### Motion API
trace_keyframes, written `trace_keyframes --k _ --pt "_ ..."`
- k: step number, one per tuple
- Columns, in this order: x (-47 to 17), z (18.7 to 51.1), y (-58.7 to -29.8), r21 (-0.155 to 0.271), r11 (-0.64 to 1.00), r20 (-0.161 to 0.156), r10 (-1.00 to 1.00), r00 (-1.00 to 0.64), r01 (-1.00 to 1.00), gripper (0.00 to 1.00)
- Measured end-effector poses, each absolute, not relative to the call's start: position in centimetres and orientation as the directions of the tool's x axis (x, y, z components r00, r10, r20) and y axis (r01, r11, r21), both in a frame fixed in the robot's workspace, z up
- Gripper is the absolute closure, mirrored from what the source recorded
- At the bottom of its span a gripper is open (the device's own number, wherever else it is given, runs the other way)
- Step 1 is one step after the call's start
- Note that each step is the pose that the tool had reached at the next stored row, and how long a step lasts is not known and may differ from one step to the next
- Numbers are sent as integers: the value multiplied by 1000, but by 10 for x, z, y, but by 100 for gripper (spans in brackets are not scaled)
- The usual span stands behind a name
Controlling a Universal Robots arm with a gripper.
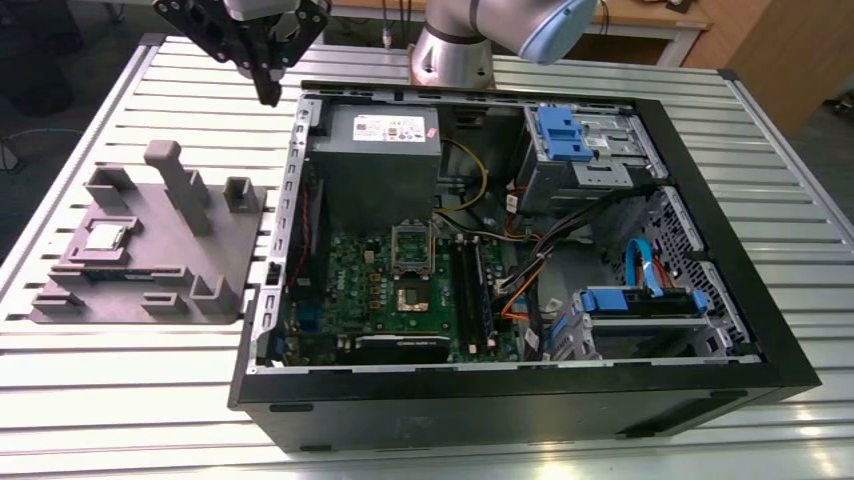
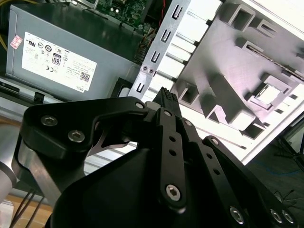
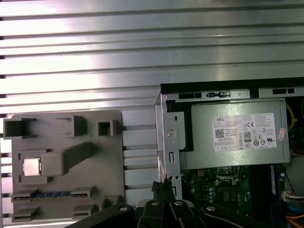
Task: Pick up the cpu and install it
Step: 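Reach for the cpu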
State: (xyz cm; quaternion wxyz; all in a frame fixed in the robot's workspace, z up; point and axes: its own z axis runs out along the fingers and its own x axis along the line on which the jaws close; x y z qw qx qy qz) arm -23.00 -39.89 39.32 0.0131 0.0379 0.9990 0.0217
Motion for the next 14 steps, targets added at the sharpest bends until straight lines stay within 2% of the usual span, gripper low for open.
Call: trace_keyframes --k 14 --pt "-233 393 -399 44 996 -24 76 -997 75 90"
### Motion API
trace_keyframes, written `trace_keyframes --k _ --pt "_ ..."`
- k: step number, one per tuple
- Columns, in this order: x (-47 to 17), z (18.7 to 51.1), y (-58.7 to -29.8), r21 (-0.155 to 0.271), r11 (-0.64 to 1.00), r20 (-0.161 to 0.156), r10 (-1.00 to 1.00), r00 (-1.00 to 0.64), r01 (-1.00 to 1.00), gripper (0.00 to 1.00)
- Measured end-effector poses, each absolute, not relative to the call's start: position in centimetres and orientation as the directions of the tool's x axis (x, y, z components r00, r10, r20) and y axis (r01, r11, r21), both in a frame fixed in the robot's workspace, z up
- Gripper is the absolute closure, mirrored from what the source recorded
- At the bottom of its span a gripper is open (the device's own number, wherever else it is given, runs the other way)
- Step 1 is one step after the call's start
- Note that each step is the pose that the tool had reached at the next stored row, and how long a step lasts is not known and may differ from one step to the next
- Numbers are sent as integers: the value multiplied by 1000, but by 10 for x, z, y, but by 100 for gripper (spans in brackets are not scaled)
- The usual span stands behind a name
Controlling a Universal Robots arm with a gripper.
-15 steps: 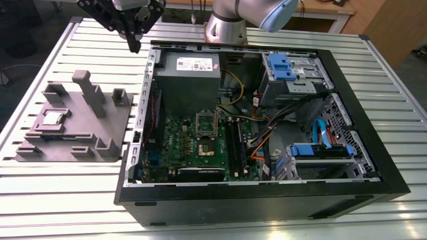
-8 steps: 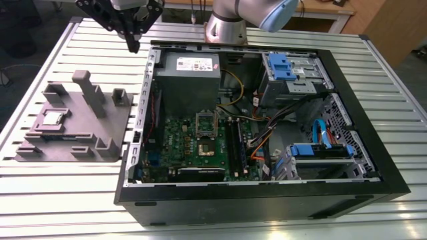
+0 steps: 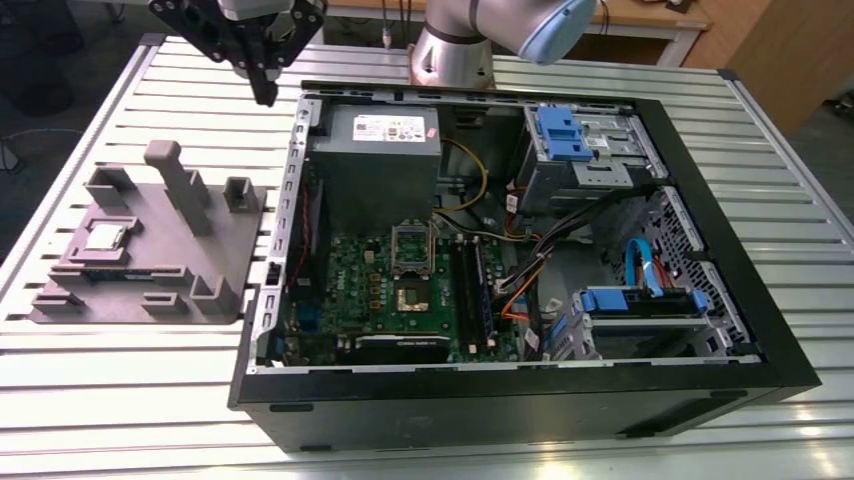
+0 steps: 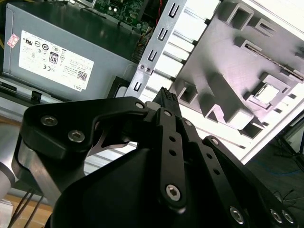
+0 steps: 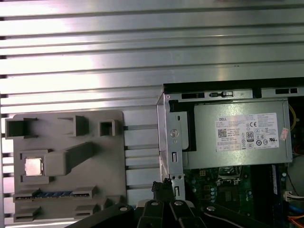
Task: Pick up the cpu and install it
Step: 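Reach for the cpu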
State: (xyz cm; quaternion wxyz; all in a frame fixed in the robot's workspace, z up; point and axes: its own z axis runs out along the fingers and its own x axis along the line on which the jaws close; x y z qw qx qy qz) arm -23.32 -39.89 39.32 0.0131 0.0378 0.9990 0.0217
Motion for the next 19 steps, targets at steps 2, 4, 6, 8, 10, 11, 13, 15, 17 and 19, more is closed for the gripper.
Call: trace_keyframes --k 2,4,6,8,10,11,13,15,17,19 --pt "-234 393 -399 44 996 -24 76 -997 75 90" --pt "-234 393 -399 44 996 -24 76 -997 75 90" --pt "-235 393 -399 44 996 -25 76 -997 75 90" --pt "-235 393 -399 44 996 -24 76 -997 75 90" --pt "-236 393 -399 44 996 -24 76 -997 75 90" --pt "-236 393 -399 44 996 -24 76 -997 75 90" --pt "-237 393 -399 44 996 -24 76 -997 75 90" --pt "-238 393 -399 44 996 -24 76 -997 75 90" --pt "-238 393 -399 44 996 -25 76 -997 75 90" --pt "-239 393 -399 44 996 -24 76 -997 75 90"
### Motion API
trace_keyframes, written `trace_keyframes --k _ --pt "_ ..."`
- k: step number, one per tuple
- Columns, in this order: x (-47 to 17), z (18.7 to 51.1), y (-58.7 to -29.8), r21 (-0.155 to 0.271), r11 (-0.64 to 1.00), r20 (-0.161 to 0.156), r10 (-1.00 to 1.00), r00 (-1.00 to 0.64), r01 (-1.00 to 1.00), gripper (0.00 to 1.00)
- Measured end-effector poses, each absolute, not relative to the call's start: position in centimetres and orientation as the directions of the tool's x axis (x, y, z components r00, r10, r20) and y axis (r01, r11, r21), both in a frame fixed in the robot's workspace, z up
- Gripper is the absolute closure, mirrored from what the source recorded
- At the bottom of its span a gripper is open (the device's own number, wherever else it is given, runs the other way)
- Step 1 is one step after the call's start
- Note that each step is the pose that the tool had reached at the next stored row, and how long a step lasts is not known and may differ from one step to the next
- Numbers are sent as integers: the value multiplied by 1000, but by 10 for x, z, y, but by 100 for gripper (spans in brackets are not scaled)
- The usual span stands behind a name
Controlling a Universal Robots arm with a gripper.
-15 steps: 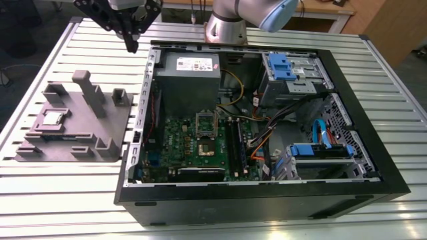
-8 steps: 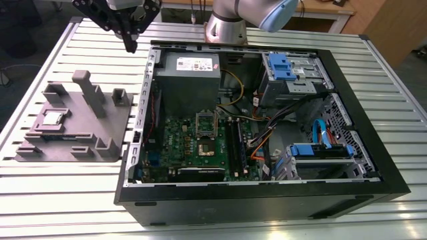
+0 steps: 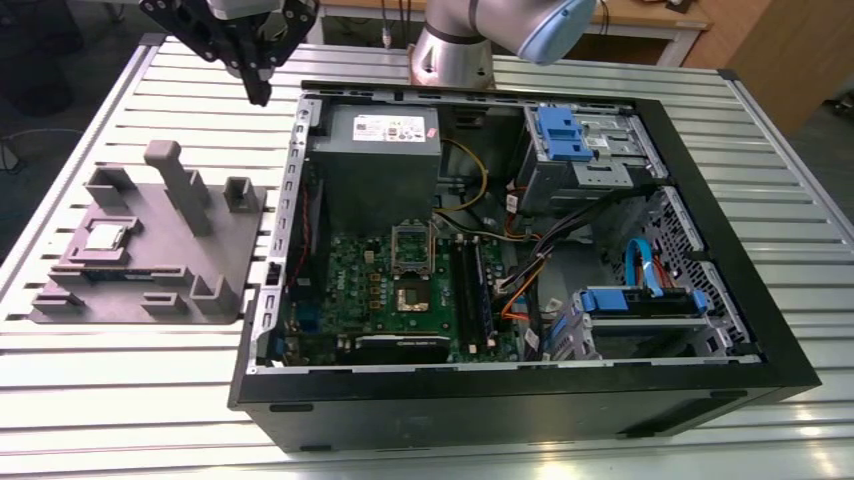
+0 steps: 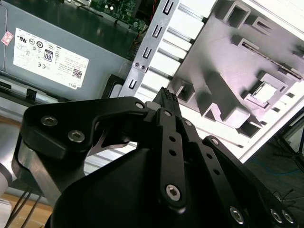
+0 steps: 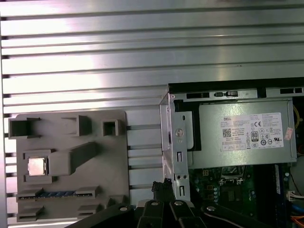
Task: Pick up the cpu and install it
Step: 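Reach for the cpu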
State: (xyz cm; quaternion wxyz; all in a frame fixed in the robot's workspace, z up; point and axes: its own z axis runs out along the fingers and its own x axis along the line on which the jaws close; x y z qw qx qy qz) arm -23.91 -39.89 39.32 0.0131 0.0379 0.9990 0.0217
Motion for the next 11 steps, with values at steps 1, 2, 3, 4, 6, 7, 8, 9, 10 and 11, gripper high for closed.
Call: trace_keyframes --k 1,2,3,4,6,7,8,9,10,11 --pt "-240 393 -399 44 996 -24 76 -997 75 90" --pt "-240 393 -399 44 996 -24 76 -997 75 90" --pt "-241 393 -399 44 996 -24 76 -997 75 90" --pt "-242 393 -399 44 996 -25 76 -997 75 90" --pt "-243 393 -399 44 996 -24 76 -997 75 90" --pt "-244 393 -399 44 996 -24 76 -997 75 90" --pt "-245 393 -399 44 996 -24 76 -997 75 90" --pt "-245 393 -399 44 996 -24 76 -997 75 90" --pt "-246 393 -399 44 996 -24 76 -997 75 90" --pt "-247 393 -399 44 996 -25 76 -997 75 90"
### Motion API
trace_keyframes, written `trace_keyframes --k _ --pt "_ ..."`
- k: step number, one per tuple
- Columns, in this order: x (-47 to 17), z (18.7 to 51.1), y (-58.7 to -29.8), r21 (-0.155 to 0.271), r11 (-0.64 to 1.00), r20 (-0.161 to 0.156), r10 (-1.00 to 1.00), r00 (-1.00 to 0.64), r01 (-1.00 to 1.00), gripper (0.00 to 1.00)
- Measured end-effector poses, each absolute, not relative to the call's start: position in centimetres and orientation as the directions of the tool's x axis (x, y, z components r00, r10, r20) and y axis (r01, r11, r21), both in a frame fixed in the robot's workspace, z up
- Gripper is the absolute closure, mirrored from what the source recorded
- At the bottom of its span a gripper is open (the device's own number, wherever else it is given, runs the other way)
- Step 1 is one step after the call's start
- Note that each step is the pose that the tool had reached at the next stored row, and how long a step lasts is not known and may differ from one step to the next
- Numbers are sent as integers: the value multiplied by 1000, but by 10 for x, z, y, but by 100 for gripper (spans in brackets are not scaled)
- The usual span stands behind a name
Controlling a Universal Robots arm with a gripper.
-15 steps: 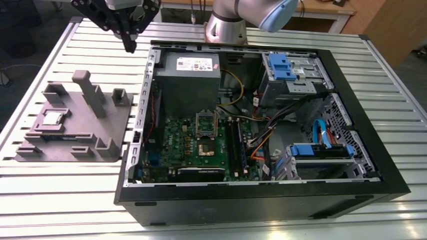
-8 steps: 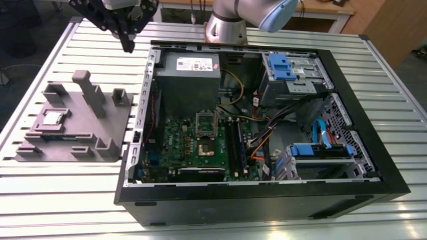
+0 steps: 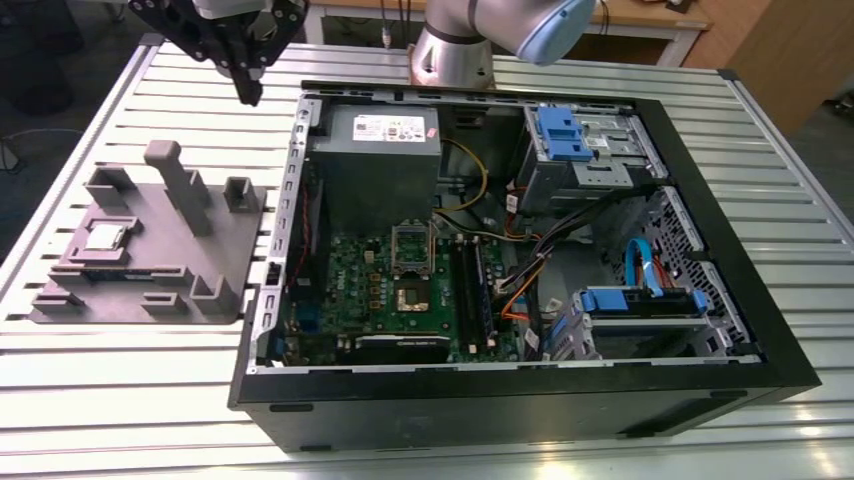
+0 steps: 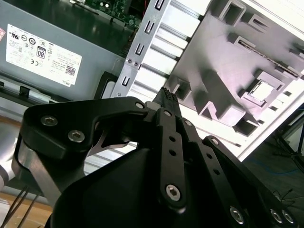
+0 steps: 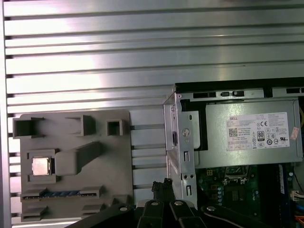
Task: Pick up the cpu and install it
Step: 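Reach for the cpu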
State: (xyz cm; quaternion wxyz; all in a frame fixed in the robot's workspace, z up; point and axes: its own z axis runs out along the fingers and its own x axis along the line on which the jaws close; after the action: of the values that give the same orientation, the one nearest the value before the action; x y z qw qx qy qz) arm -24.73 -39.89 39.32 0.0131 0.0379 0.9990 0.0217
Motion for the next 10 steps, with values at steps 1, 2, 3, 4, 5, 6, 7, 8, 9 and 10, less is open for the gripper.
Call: trace_keyframes --k 1,2,3,4,5,6,7,8,9,10 --pt "-248 393 -399 44 996 -25 76 -997 75 90" --pt "-249 393 -399 44 996 -24 76 -997 75 90" --pt "-250 393 -399 44 996 -24 76 -997 75 90" --pt "-250 393 -399 44 996 -24 76 -997 75 90" --pt "-251 393 -399 44 996 -24 76 -997 75 90" --pt "-252 393 -399 44 996 -25 76 -997 75 90" --pt "-252 393 -399 44 996 -24 76 -997 75 90" --pt "-253 393 -399 44 996 -24 76 -997 75 90" --pt "-253 393 -399 44 996 -24 76 -997 75 90" --pt "-254 393 -399 44 996 -24 76 -997 75 90"
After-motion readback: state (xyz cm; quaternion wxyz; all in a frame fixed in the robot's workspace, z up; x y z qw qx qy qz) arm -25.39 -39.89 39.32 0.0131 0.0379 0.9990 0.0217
